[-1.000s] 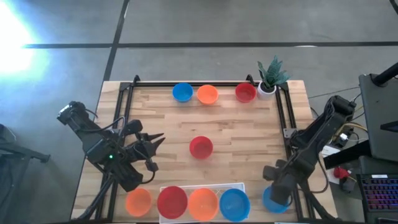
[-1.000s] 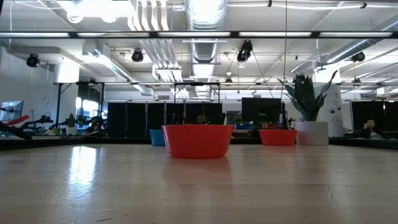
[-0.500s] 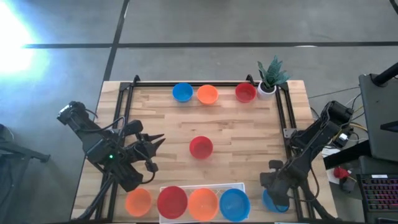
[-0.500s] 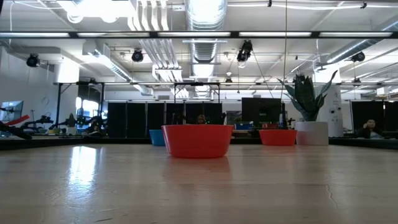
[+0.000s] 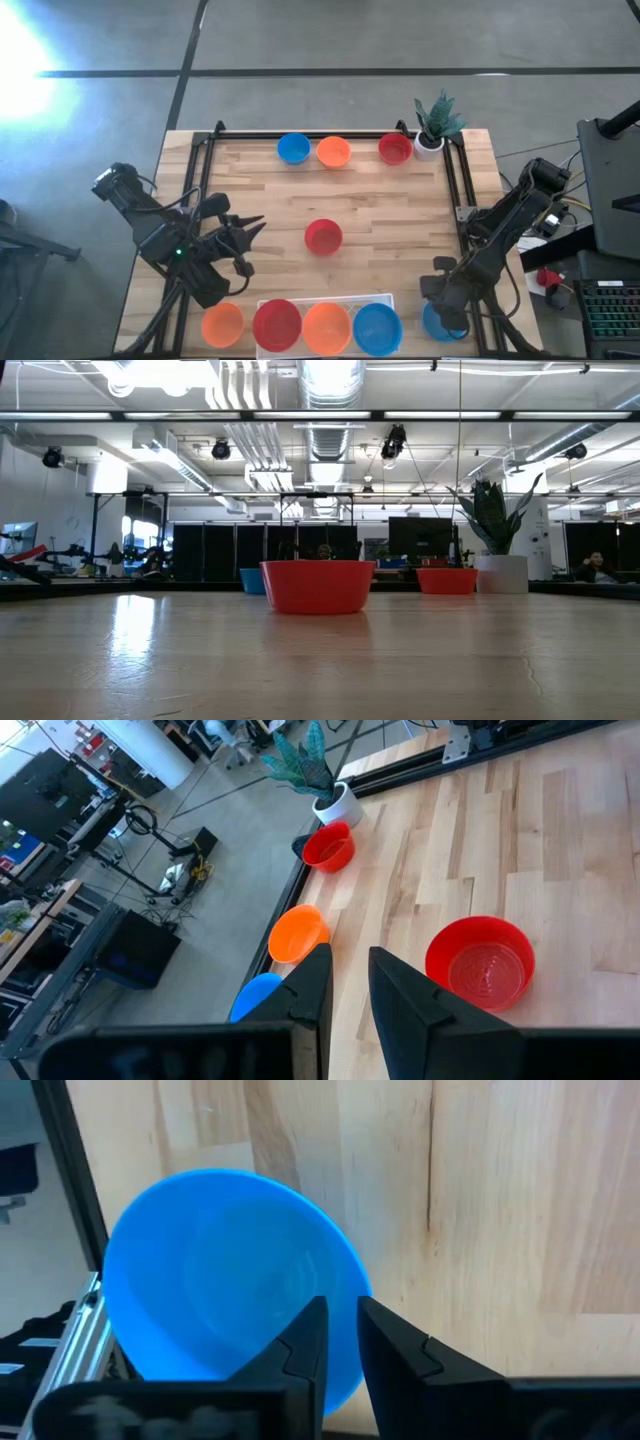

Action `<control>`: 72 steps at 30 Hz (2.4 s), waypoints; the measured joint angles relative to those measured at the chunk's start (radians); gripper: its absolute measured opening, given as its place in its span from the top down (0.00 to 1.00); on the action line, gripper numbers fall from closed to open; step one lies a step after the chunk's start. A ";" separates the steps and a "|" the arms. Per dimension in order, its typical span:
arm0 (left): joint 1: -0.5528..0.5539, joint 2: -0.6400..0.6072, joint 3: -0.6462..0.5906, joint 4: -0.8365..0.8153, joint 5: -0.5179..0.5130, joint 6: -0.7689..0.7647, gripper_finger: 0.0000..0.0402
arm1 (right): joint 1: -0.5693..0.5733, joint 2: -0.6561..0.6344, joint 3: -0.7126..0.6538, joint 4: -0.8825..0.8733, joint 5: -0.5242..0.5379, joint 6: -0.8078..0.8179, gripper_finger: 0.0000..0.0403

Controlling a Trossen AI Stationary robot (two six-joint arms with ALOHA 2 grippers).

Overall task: Pick & Place Mini bowls
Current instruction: Stack the bottom blue bowl on top of the other blue bowl on the shelf

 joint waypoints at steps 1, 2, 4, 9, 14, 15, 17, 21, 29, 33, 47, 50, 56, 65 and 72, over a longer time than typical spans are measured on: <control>0.000 0.000 0.000 0.002 0.000 0.000 0.84 | 0.000 0.000 0.000 -0.003 0.000 0.000 0.87; 0.000 0.000 0.000 0.004 0.000 0.000 0.84 | 0.000 0.001 0.000 -0.007 0.001 0.000 0.87; 0.000 0.000 0.000 0.004 0.000 0.000 0.84 | 0.000 0.011 0.000 -0.008 0.003 -0.001 0.87; 0.000 0.000 0.000 0.004 0.001 0.000 0.84 | 0.002 0.049 -0.002 -0.010 0.005 -0.022 0.87; 0.000 0.000 0.000 0.007 0.002 0.001 0.84 | 0.002 0.072 -0.002 -0.005 0.005 -0.016 0.87; 0.000 0.000 0.000 0.007 0.002 0.002 0.84 | 0.002 0.076 -0.002 -0.002 0.005 -0.010 0.87; 0.000 0.000 0.000 0.008 0.002 0.002 0.84 | 0.002 0.086 -0.002 0.003 0.001 -0.007 0.87; 0.000 0.000 0.000 0.012 0.002 0.002 0.84 | 0.002 0.100 -0.002 0.013 -0.002 -0.013 0.87; 0.000 0.000 0.000 0.012 0.002 0.003 0.84 | 0.002 0.147 -0.002 0.029 -0.010 0.008 0.88; 0.000 0.000 0.000 0.013 0.003 0.003 0.84 | 0.001 0.161 -0.002 0.061 -0.044 0.019 0.96; 0.000 0.000 0.000 0.015 0.003 0.004 0.84 | 0.001 0.005 0.062 0.031 -0.014 0.091 0.98; 0.000 0.000 0.000 0.020 0.004 0.004 0.84 | 0.001 -0.037 0.118 -0.026 0.031 0.086 0.98; 0.000 0.000 0.000 0.022 0.004 0.004 0.84 | 0.001 -0.093 0.297 -0.169 0.123 0.056 0.98; 0.000 0.000 0.000 0.026 0.009 0.010 0.84 | -0.043 -0.082 0.602 -0.464 0.187 0.096 0.98; 0.000 0.000 0.000 0.030 0.009 0.010 0.84 | -0.154 -0.027 0.748 -0.463 0.187 0.019 0.98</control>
